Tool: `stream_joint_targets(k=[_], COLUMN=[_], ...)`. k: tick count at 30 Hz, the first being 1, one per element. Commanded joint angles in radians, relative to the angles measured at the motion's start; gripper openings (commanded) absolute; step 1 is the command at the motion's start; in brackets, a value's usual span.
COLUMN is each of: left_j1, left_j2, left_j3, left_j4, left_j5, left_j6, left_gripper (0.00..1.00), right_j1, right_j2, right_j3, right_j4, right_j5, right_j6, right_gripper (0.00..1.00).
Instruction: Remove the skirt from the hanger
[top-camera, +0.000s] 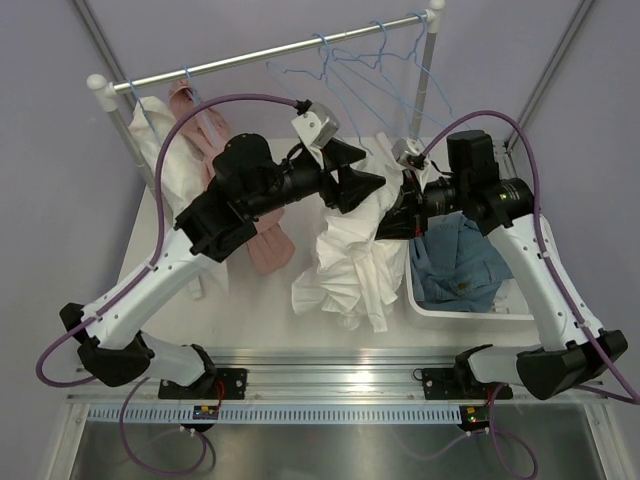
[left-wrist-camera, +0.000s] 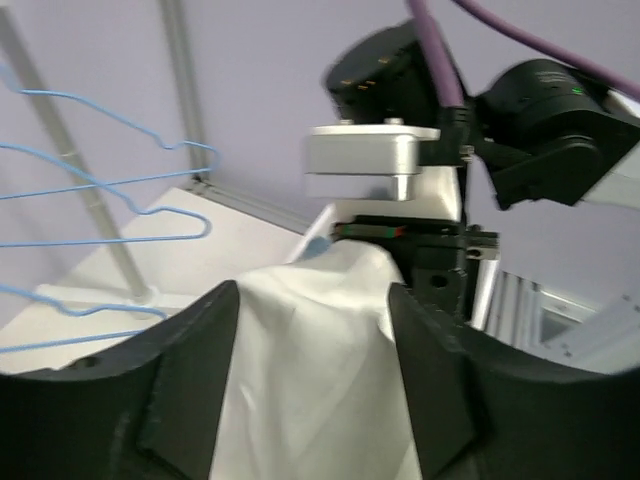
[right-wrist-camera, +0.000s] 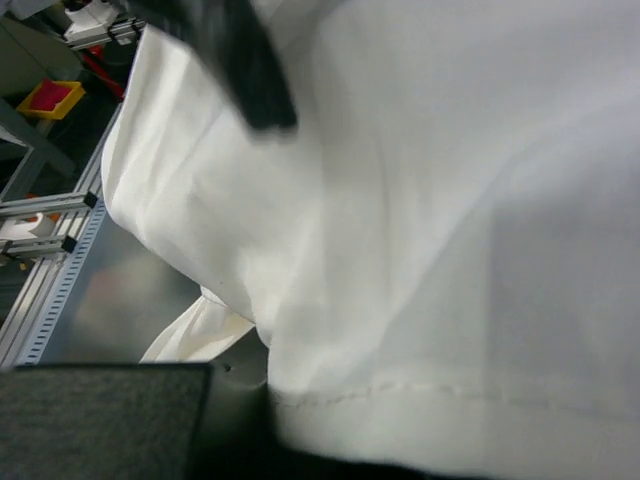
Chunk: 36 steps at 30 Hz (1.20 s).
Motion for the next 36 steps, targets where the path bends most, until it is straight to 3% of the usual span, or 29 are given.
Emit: stream_joint_targets(k=[1,5,9,12,16,23,27,36], left_j1=[0.006,0.007,0.009,0.01,0.009,0.009,0.01,0.01], left_j2=[-0.093,-0.168,-0.276,-0.358,-0.449,-0.54,-0.54,-0.527], left_j3=[0.048,0.009,-0.129,-0.242,-0.376,-0.54,-0.546,-0.595], left_j4=[0.022,-0.062,-0.061,-0.05,-0.049,-0.042,-0.064,-0.049], left_j5=[-0.173,-0.265,-0.359,-0.402,-0.439,-0.464,-0.465,-0.436], left_j6=[0.064,0.11,0.151,0.134,0.073,0.005,0.027,0.039], left_gripper=[0.7,0.78,0.86,0.88,0.89,0.91,0.93,0.95], right_j1=[-0.097,-0.243,-0.342,-0.419,-0.552,-0.741,-0.844,-0.898], right_j2=[-0.063,-0.083,-0.086,-0.088,-0.122,-0.149,-0.154,-0.005], right_j3=[0.066,0.144,0.313,0.396,0.387,0.251,0.038,-0.355], right_j4=[-0.173,-0.242,-0.28,-0.334,-0.333,-0.418,-0.365,-0.205], right_j5=[0.017,0.013,0.092,0.21,0.293,0.493,0.607,0.742], right_j6=[-0.141,-0.149,-0.12,-0.103,-0.051,-0.175,-0.215,-0.273], right_gripper=[0.0,0.0,0.0,0.0,0.0,0.0,0.0,0.0])
